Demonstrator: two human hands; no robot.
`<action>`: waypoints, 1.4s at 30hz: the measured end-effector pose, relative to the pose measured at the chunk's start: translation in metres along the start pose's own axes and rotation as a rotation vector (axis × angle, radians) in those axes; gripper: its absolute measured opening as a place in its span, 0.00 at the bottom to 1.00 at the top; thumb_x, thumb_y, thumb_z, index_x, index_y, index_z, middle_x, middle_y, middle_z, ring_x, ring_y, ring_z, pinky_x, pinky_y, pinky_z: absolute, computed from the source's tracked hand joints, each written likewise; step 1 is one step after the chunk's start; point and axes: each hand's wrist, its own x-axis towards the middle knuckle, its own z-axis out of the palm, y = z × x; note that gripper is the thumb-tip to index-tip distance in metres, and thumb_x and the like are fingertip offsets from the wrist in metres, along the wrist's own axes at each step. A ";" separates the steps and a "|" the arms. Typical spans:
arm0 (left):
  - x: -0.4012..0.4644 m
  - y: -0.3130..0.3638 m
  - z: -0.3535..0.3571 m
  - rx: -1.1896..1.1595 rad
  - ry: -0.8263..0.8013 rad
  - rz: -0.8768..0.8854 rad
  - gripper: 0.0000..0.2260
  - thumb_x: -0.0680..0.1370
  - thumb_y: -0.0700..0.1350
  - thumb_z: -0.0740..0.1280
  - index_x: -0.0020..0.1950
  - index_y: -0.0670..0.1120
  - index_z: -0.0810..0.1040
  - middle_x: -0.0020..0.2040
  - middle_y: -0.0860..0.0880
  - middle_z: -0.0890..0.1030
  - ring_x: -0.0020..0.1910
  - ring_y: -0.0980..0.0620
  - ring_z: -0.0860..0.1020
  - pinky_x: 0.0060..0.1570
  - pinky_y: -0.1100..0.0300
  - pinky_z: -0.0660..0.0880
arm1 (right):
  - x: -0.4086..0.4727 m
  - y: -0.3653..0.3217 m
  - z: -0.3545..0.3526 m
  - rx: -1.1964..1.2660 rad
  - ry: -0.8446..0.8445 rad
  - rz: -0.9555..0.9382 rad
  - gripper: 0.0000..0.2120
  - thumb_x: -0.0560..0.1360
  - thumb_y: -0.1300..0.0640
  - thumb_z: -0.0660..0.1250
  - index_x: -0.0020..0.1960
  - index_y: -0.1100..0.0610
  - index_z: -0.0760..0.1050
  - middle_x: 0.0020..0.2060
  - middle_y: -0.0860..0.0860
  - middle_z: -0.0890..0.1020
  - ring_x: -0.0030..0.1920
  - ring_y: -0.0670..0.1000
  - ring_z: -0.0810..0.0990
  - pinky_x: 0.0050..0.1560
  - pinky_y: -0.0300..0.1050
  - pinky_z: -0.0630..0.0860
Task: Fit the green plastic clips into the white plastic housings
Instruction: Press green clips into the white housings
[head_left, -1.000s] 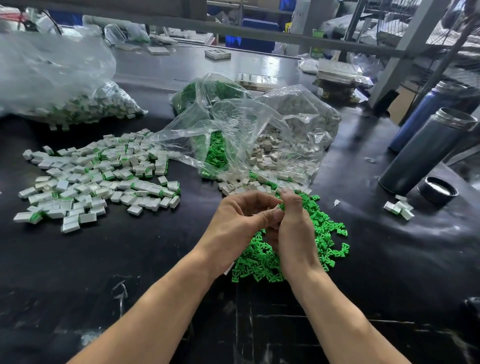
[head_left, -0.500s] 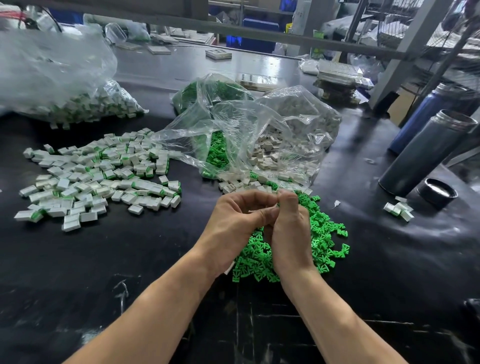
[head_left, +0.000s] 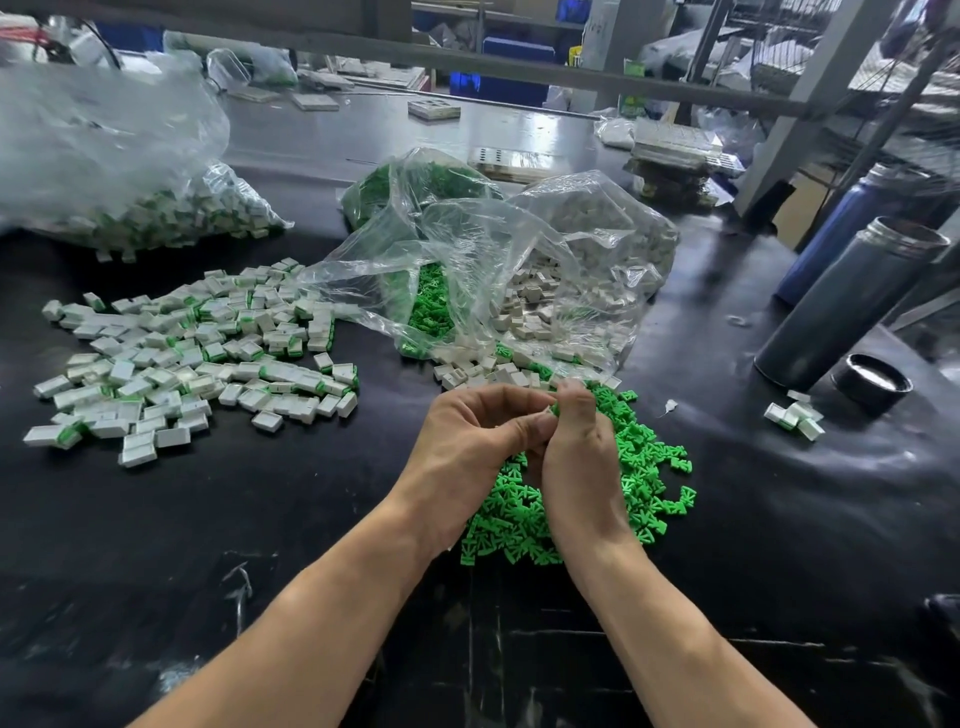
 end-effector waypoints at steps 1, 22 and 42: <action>0.000 0.001 0.001 -0.003 0.001 0.003 0.03 0.76 0.32 0.71 0.49 0.34 0.83 0.43 0.36 0.83 0.42 0.40 0.78 0.38 0.59 0.79 | 0.000 0.000 0.001 -0.001 0.013 -0.012 0.25 0.80 0.39 0.49 0.38 0.34 0.82 0.26 0.38 0.80 0.29 0.36 0.78 0.29 0.33 0.72; -0.002 0.004 0.002 0.120 0.044 -0.010 0.04 0.77 0.33 0.72 0.50 0.34 0.84 0.48 0.34 0.85 0.44 0.44 0.83 0.47 0.53 0.81 | 0.002 0.012 0.003 0.142 -0.024 0.031 0.26 0.79 0.40 0.51 0.34 0.41 0.84 0.25 0.42 0.78 0.29 0.40 0.76 0.36 0.43 0.71; -0.001 0.004 -0.002 0.110 0.028 0.013 0.02 0.77 0.32 0.71 0.47 0.36 0.84 0.31 0.53 0.82 0.26 0.63 0.76 0.27 0.72 0.71 | 0.002 0.012 0.004 0.102 -0.027 0.011 0.28 0.81 0.38 0.51 0.31 0.42 0.81 0.24 0.39 0.76 0.28 0.38 0.74 0.34 0.36 0.69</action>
